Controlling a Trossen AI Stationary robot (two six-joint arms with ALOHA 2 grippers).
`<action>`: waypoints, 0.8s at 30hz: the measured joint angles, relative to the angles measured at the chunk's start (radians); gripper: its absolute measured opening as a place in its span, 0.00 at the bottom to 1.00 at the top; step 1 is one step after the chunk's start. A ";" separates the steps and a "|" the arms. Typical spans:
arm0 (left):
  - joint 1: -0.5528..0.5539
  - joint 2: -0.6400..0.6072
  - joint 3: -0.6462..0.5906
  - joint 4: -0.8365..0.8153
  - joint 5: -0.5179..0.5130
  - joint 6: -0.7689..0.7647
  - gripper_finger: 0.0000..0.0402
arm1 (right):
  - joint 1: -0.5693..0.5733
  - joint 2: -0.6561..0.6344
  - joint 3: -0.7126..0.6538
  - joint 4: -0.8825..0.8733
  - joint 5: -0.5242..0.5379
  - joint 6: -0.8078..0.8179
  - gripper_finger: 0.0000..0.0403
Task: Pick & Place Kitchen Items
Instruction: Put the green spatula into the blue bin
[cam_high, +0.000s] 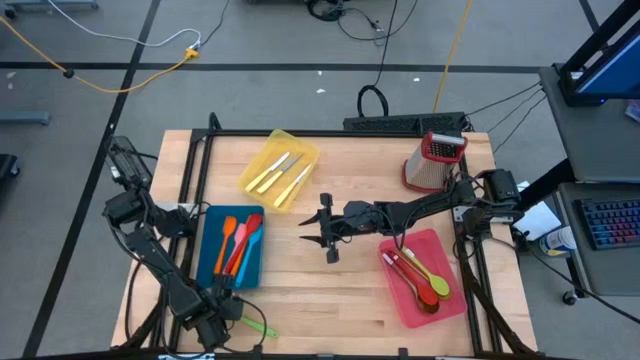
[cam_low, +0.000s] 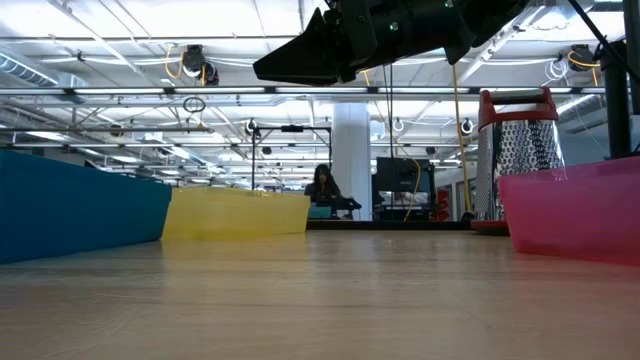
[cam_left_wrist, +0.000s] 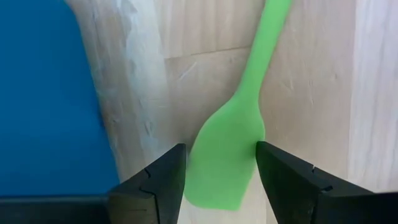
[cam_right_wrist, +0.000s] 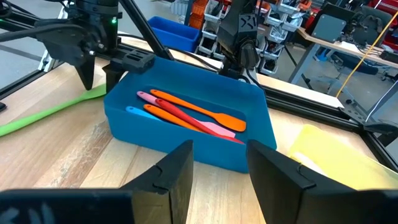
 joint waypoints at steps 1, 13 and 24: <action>0.000 0.000 0.000 0.002 -0.002 0.018 0.50 | 0.000 0.000 0.000 0.000 0.000 0.000 0.35; 0.016 -0.001 -0.056 0.074 0.076 0.087 0.21 | 0.000 0.000 0.000 0.000 0.000 0.000 0.35; 0.033 0.005 -0.010 0.084 0.083 0.128 0.05 | 0.000 0.000 0.000 0.005 0.000 0.000 0.35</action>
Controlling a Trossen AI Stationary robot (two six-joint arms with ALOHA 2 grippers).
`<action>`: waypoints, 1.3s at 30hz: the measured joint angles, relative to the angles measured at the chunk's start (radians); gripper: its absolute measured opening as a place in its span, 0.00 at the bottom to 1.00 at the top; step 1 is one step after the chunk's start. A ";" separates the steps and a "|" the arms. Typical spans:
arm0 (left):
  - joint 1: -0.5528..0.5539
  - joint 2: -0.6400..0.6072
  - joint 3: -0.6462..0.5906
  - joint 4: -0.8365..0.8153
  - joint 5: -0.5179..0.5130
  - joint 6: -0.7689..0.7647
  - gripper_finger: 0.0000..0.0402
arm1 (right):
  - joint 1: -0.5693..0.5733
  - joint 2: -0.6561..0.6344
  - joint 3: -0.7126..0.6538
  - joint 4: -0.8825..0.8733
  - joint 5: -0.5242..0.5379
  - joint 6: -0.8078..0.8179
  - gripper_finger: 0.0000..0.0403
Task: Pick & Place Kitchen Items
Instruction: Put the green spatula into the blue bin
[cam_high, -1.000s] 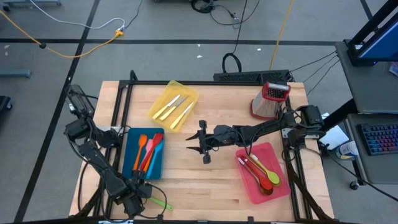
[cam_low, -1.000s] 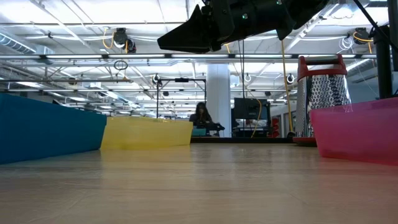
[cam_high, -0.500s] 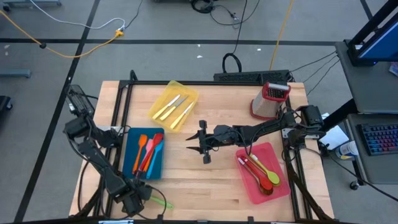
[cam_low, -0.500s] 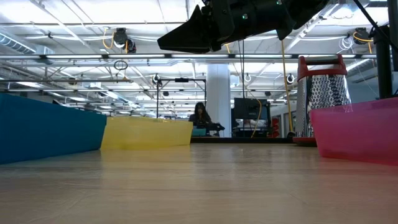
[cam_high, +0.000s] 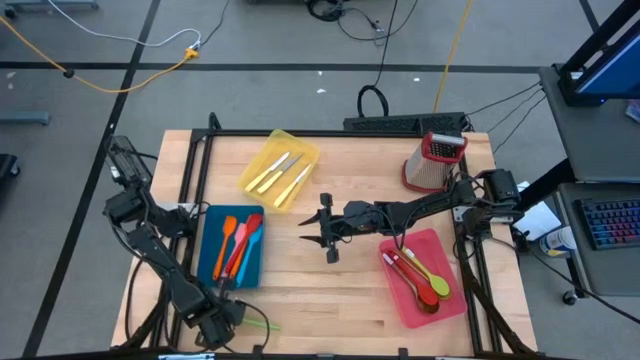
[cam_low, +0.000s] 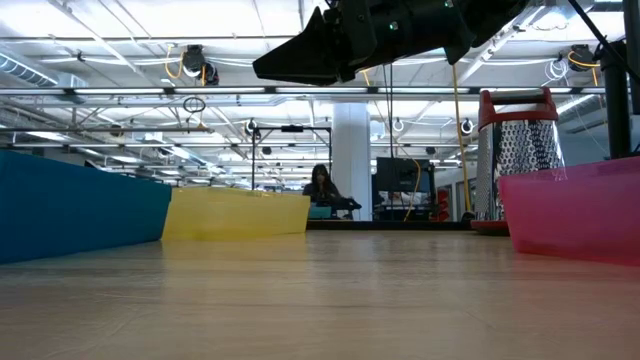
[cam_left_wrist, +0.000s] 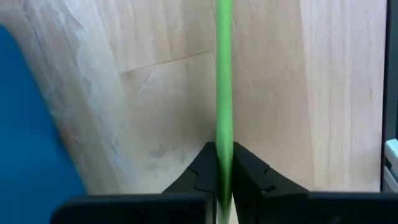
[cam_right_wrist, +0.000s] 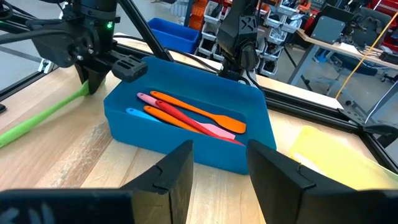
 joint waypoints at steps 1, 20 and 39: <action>0.004 0.000 0.015 -0.015 0.000 -0.003 0.05 | 0.000 0.000 0.000 0.001 0.000 0.000 0.35; 0.060 0.001 0.435 -0.780 -0.165 -0.356 0.05 | 0.000 0.000 0.000 0.010 0.000 0.003 0.35; 0.055 -0.025 0.400 -0.930 -0.068 -0.865 0.05 | 0.000 0.000 0.000 0.016 0.002 0.004 0.35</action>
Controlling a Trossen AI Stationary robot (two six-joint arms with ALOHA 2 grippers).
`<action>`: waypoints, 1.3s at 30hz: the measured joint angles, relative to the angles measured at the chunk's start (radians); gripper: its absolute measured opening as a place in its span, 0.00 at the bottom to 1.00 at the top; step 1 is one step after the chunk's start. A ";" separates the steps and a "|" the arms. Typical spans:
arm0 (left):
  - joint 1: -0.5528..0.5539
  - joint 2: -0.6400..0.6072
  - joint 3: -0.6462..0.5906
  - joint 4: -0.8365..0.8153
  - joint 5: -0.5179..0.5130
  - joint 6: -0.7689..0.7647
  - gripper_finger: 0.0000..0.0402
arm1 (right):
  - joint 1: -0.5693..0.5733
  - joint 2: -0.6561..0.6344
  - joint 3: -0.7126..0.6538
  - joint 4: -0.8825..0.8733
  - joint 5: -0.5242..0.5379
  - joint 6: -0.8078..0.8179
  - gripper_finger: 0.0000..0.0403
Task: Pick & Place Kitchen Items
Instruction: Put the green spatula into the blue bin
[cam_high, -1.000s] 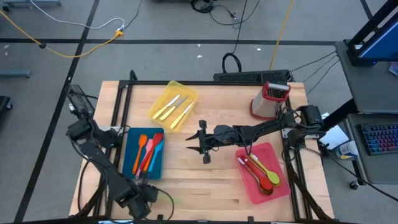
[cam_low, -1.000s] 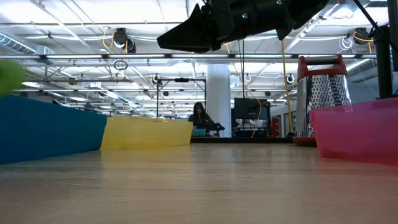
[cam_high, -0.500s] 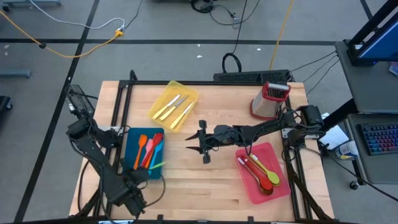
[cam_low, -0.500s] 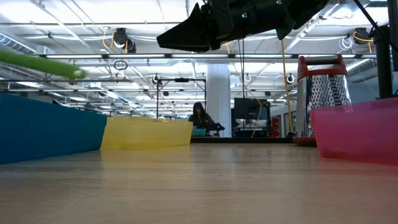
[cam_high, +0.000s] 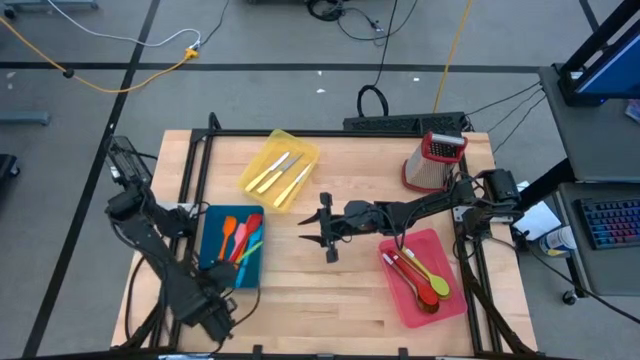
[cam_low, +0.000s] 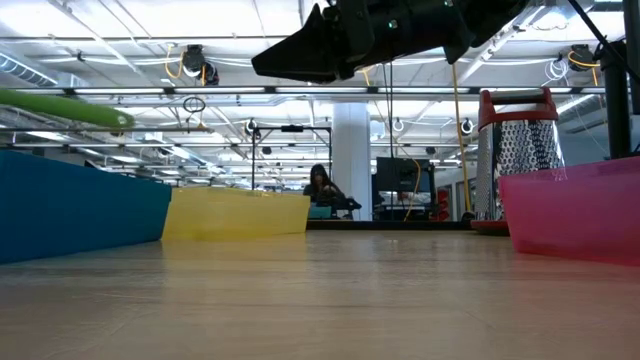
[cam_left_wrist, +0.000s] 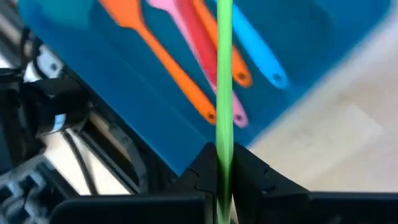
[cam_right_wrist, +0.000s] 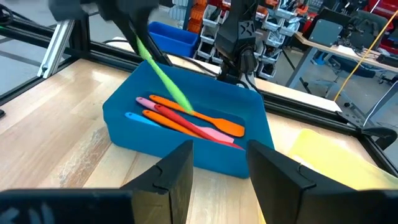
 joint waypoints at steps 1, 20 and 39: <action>0.015 -0.005 -0.017 -0.003 0.008 -0.007 0.05 | 0.000 0.000 0.000 0.008 0.000 0.000 0.35; 0.391 -0.136 -0.375 0.231 0.149 0.242 0.05 | 0.000 0.000 0.000 0.023 0.000 0.000 0.35; 0.523 -0.135 -0.552 0.415 0.048 0.515 0.29 | 0.000 0.000 0.000 -0.024 0.000 0.008 0.35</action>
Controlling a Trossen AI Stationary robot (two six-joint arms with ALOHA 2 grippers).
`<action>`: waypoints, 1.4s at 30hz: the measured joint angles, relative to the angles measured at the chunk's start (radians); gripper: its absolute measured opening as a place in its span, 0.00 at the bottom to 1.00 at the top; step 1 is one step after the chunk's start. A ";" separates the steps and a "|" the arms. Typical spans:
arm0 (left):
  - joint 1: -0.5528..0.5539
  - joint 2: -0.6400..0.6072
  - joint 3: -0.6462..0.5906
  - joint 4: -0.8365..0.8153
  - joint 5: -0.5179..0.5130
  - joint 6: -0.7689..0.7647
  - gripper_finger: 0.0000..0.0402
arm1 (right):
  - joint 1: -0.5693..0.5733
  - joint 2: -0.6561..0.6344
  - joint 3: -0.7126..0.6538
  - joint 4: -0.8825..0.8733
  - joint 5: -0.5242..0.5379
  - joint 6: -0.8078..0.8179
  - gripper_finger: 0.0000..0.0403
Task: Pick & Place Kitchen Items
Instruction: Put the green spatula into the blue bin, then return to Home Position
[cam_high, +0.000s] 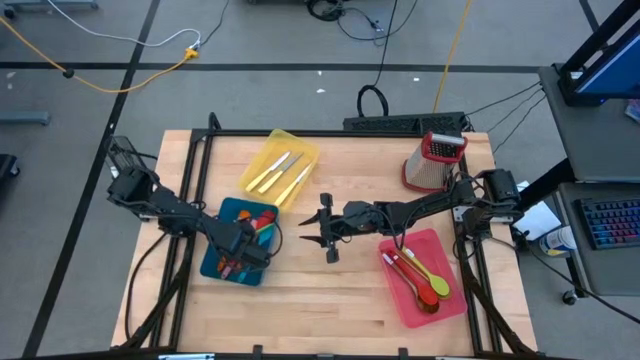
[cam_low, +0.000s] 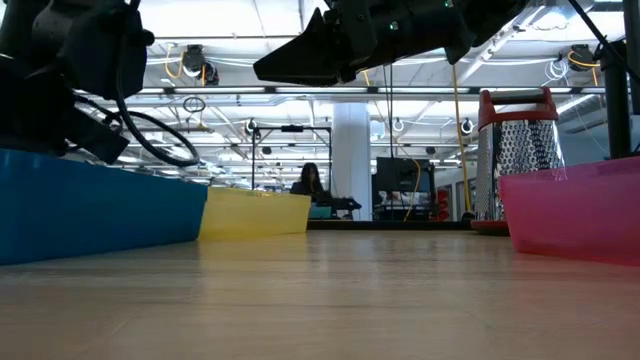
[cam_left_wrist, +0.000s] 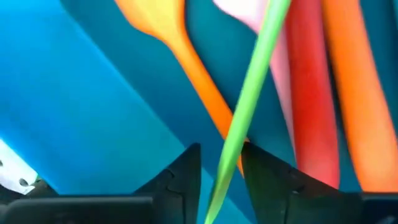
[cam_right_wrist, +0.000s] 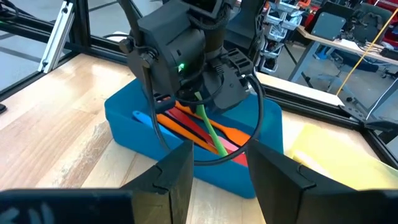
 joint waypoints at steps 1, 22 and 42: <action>-0.001 0.000 0.003 0.000 0.000 0.011 0.31 | 0.000 0.000 0.000 0.001 0.000 0.000 0.35; -0.037 -0.127 0.011 -0.029 -0.132 0.141 0.36 | 0.000 0.000 0.000 -0.019 0.001 0.082 0.35; -0.094 -0.384 0.012 0.140 -0.620 0.318 0.26 | 0.000 0.000 0.000 -0.021 0.005 0.240 0.33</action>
